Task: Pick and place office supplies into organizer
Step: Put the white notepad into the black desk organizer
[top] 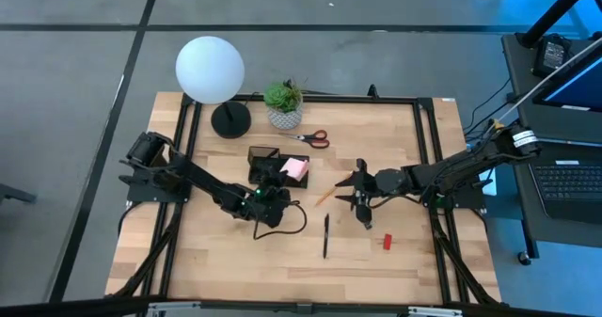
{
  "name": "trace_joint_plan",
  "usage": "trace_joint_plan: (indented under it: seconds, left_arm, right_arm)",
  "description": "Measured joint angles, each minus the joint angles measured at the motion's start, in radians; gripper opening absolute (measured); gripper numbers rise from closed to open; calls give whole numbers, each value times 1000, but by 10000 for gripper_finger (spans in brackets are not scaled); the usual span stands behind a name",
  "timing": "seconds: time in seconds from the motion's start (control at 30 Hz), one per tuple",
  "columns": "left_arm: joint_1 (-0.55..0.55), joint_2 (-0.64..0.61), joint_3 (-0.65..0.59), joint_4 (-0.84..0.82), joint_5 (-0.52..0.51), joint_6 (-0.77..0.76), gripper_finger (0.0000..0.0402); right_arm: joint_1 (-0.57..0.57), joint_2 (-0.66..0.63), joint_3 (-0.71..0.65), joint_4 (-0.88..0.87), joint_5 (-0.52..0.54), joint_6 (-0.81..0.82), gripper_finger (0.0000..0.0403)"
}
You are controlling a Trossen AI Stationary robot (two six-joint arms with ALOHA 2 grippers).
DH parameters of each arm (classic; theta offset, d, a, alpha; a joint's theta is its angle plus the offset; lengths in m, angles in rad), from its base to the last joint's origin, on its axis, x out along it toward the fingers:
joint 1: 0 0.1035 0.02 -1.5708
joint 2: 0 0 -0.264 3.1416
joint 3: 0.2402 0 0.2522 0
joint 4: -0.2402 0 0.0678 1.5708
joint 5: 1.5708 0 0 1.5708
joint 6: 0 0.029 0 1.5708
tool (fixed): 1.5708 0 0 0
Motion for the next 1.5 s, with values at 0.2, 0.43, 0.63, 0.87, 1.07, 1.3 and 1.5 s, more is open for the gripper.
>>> trace_joint_plan:
  seconds: [0.2,0.43,0.63,0.87,1.07,1.3,1.5]
  left_arm:
    - [3,66,113,-178,10,-75,6]
    - [13,160,218,-370,8,-203,6]
    - [27,202,261,-457,4,-306,6]
    - [34,202,268,-519,40,-387,6]
    - [46,202,268,-519,62,-427,6]
    - [101,201,268,-520,151,-432,15]
    - [122,200,268,-519,159,-431,17]
  right_arm:
    - [0,0,0,-1,0,2,174]
    - [0,0,0,-6,-1,0,174]
    - [0,0,0,-9,-2,0,174]
    - [0,0,0,-12,-2,-3,174]
    - [0,0,0,-11,-2,-4,174]
    - [0,0,0,-10,-1,-4,174]
    - [0,0,0,-10,0,-4,174]
